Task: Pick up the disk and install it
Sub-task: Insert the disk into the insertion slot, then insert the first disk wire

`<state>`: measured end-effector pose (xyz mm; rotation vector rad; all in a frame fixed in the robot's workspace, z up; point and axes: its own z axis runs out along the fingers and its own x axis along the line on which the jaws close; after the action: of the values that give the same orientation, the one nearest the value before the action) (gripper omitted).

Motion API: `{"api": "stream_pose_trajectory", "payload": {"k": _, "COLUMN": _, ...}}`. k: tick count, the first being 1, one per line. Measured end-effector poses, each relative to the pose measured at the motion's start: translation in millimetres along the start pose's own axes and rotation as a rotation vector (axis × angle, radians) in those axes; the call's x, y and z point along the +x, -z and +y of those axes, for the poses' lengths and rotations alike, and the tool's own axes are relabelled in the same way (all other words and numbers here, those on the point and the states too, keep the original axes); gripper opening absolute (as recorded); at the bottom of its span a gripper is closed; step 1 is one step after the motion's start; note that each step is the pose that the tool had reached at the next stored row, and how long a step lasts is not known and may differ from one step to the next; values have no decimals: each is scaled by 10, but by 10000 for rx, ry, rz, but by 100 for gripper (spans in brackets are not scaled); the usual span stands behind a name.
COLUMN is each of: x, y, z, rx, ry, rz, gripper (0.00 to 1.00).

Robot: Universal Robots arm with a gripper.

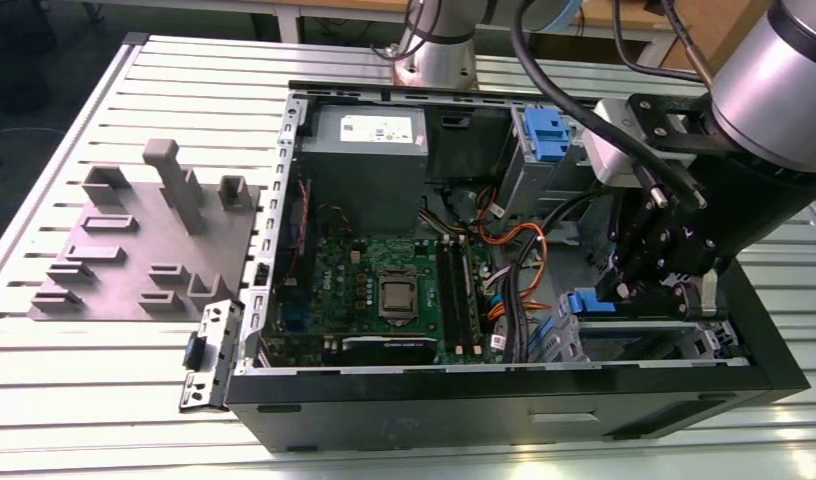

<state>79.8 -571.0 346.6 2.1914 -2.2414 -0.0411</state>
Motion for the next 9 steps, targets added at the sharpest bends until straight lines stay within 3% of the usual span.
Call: {"api": "stream_pose_trajectory", "payload": {"k": 9, "x": 0, "y": -16, "z": -4, "rx": 0, "ry": -1, "rz": -2, "gripper": 11}}
